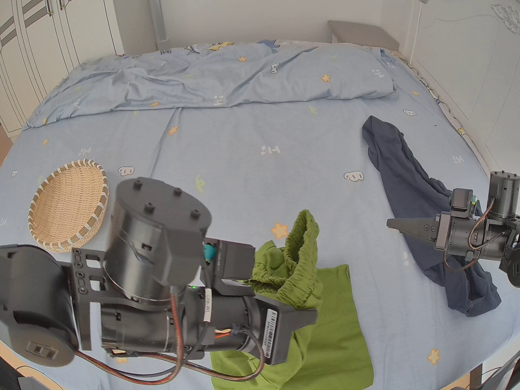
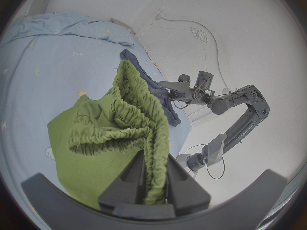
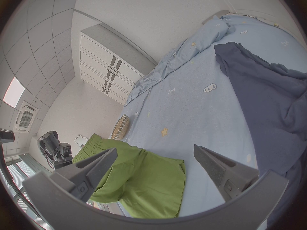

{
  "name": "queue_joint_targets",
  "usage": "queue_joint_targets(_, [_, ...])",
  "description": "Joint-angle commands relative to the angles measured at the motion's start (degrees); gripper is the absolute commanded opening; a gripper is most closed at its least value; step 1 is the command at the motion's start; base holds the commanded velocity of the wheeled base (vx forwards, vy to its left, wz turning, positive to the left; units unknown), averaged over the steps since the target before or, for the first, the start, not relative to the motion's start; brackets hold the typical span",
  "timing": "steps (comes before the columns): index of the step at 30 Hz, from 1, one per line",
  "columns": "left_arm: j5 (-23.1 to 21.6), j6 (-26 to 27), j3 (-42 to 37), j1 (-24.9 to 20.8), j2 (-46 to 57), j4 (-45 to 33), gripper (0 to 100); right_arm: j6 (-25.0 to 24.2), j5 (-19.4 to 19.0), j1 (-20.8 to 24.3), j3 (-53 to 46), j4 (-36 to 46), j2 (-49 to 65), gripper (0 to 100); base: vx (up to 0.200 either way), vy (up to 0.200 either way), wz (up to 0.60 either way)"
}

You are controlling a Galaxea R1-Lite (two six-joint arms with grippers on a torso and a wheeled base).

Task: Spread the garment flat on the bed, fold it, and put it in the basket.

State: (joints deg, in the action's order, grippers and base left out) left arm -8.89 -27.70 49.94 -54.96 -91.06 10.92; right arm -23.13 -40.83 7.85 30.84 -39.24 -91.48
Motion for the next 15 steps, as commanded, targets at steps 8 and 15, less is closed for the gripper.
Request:
queue_joint_targets(8, [2.5,-1.2,-0.2,-3.2,-5.4,4.0,0,0.0,0.0,0.1,0.0,0.0,-0.9,100,0.0,0.0,0.0])
queue_joint_targets(15, [2.5,-2.5,0.0,-6.1,-7.9,11.5,100,0.1,0.0,0.1,-0.1,-0.1,-1.2,100,0.0,0.0,0.0])
